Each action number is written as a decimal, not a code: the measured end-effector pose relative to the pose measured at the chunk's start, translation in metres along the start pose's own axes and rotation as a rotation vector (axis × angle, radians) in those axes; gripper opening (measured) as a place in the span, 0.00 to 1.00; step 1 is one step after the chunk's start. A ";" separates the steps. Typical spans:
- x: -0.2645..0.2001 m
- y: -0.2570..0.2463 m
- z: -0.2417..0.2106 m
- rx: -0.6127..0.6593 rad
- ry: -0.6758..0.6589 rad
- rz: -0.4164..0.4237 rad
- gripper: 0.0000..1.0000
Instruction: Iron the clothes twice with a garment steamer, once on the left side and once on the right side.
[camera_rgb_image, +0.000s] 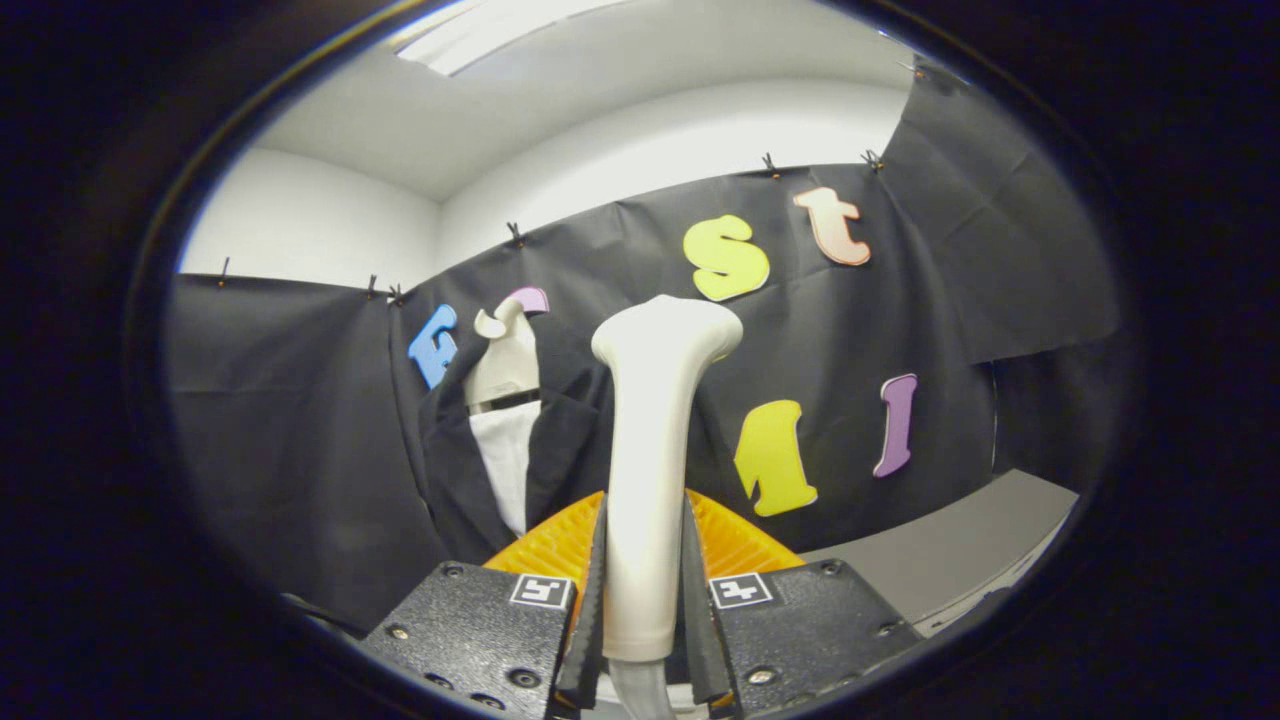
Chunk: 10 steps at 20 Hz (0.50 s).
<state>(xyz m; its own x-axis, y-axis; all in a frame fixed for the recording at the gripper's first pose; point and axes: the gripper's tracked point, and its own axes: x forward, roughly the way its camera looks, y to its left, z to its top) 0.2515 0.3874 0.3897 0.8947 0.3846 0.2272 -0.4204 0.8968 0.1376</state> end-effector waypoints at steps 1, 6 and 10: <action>0.004 0.008 -0.001 -0.006 0.004 0.010 0.37; 0.026 0.038 -0.018 -0.028 0.047 0.039 0.37; 0.027 0.045 -0.045 -0.038 0.092 0.049 0.37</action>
<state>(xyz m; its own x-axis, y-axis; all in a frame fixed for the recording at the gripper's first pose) 0.2636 0.4485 0.3588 0.8840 0.4451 0.1428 -0.4596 0.8834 0.0917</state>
